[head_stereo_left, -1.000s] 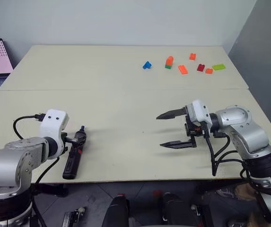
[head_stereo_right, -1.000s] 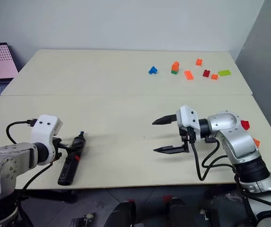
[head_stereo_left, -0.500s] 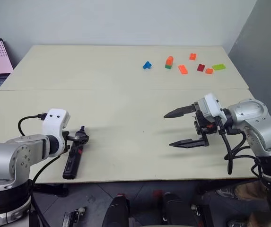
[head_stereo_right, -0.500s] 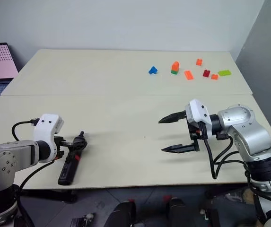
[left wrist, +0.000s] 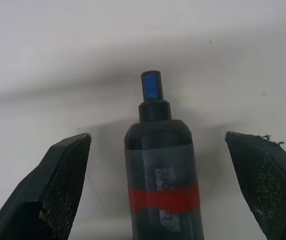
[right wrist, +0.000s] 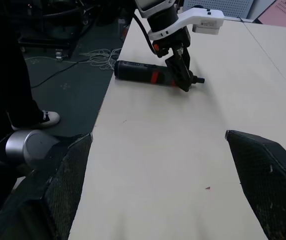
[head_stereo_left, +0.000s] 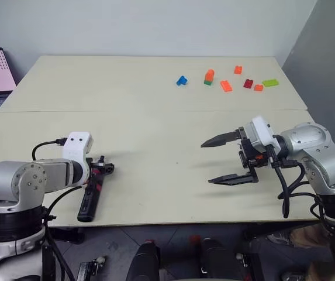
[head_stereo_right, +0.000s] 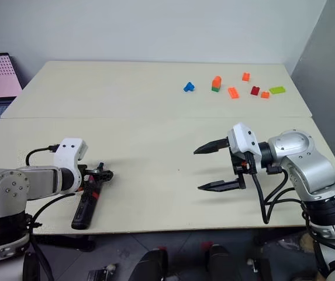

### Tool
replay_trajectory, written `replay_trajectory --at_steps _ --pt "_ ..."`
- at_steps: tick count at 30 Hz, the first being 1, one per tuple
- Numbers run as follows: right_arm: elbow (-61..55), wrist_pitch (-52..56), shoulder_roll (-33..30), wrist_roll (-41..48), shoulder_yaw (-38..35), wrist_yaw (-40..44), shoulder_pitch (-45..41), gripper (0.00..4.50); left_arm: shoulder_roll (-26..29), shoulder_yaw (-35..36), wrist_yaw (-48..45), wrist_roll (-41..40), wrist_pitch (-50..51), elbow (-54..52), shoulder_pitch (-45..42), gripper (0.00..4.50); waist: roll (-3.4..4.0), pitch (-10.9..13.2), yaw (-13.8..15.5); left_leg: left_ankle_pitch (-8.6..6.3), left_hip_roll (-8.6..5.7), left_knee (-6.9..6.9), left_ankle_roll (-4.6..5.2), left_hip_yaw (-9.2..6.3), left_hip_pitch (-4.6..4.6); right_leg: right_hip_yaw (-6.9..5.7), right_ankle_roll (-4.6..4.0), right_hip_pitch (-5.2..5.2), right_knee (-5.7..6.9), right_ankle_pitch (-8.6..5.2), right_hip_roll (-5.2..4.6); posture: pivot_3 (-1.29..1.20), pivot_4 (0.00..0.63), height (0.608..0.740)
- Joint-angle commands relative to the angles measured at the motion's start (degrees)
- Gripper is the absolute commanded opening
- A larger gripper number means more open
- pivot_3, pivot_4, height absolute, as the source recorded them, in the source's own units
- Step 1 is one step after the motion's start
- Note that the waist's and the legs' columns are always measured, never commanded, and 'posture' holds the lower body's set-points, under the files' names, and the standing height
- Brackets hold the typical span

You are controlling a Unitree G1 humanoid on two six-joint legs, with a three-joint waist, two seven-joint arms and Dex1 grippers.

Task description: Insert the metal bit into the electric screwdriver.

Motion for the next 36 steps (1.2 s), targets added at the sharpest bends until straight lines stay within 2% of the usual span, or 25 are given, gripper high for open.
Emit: replay_trajectory --at_steps 1,3,4,5,9,15,20,26,30,36 --pt "-1.85 0.12 -0.91 0.91 -1.74 -0.04 -0.01 4.49 1.38 -0.10 4.05 -4.71 0.28 0.26 -1.02 4.50 0.00 0.00 0.01 0.00 0.00 0.00 0.00 0.01 0.00 0.01 0.00 0.00 0.00 0.00 -0.01 0.00 0.150 0.740" --pt "-1.98 0.06 -0.97 0.88 -1.73 -0.18 0.10 4.49 1.14 0.25 5.97 -6.39 0.28 1.02 -1.00 4.50 0.00 0.00 0.05 0.00 -0.01 0.00 0.00 0.00 -0.01 0.01 0.00 0.00 0.00 0.00 -0.03 0.00 0.150 0.740" --pt "-2.08 0.13 -1.00 0.93 -1.74 -0.26 0.18 4.50 0.87 0.56 6.93 -7.22 0.28 1.39 -0.93 4.13 0.00 0.00 0.05 0.00 -0.01 0.01 0.00 0.00 0.00 0.00 0.00 0.00 0.00 0.00 -0.03 0.00 0.150 0.740" --pt "-2.15 0.19 -1.04 0.98 -1.75 -0.31 0.23 4.50 0.76 0.74 7.79 -8.04 0.28 1.66 -0.88 3.99 0.00 0.00 0.06 0.00 -0.02 0.01 0.00 0.00 0.00 0.00 0.00 0.00 0.01 0.00 -0.03 0.00 0.150 0.740" --pt "-2.44 0.10 -1.16 0.96 -1.82 -0.42 0.59 4.50 -0.52 1.58 10.70 -10.49 0.28 2.96 -1.69 2.90 0.00 0.00 0.09 0.00 -0.02 0.02 0.00 0.00 0.00 0.00 0.00 0.00 0.03 0.00 -0.03 0.00 0.150 0.740" --pt "-3.79 0.37 -1.70 0.93 -2.20 -1.31 2.21 4.50 -2.91 2.52 12.91 -8.94 0.28 4.76 -3.24 1.68 0.00 0.00 0.13 0.01 -0.05 0.03 -0.01 0.00 0.00 -0.01 0.00 0.00 0.05 0.00 -0.03 0.00 0.150 0.740" --pt "-4.66 0.73 -2.15 1.18 -2.59 -2.31 3.23 4.50 -1.92 2.03 10.60 -6.89 0.28 3.80 -3.82 1.66 -0.01 -0.01 0.13 0.01 -0.06 0.04 -0.02 0.00 0.00 0.00 0.00 0.00 0.06 0.01 -0.03 0.00 0.150 0.740" --pt "-5.55 1.70 -2.73 1.63 -4.02 -3.57 4.16 4.50 2.08 -5.38 -2.01 -4.38 -6.54 -2.91 -7.31 1.66 -0.03 0.01 0.12 0.02 -0.06 0.04 -0.04 0.01 -0.03 -0.01 0.00 -0.03 0.06 0.00 0.00 0.00 0.150 0.740" --pt "-6.37 2.81 -3.90 2.09 -6.64 -5.82 4.51 4.50 -4.24 -7.51 -7.06 -5.71 -9.53 -5.64 -12.87 1.66 -0.09 0.03 0.80 0.03 -0.11 0.05 -0.07 -0.02 -0.11 -0.05 0.02 0.00 -0.04 0.02 -0.05 0.00 0.150 0.740" --pt "-8.41 5.62 -4.71 3.55 -10.48 -10.16 5.30 4.50 -12.78 -12.43 -10.27 -1.54 -17.93 -7.48 -15.15 1.66 -0.10 0.04 0.73 0.03 -0.15 0.04 -0.08 0.11 -0.14 0.09 0.10 0.01 -0.22 0.08 -0.12 0.00 0.150 0.740"
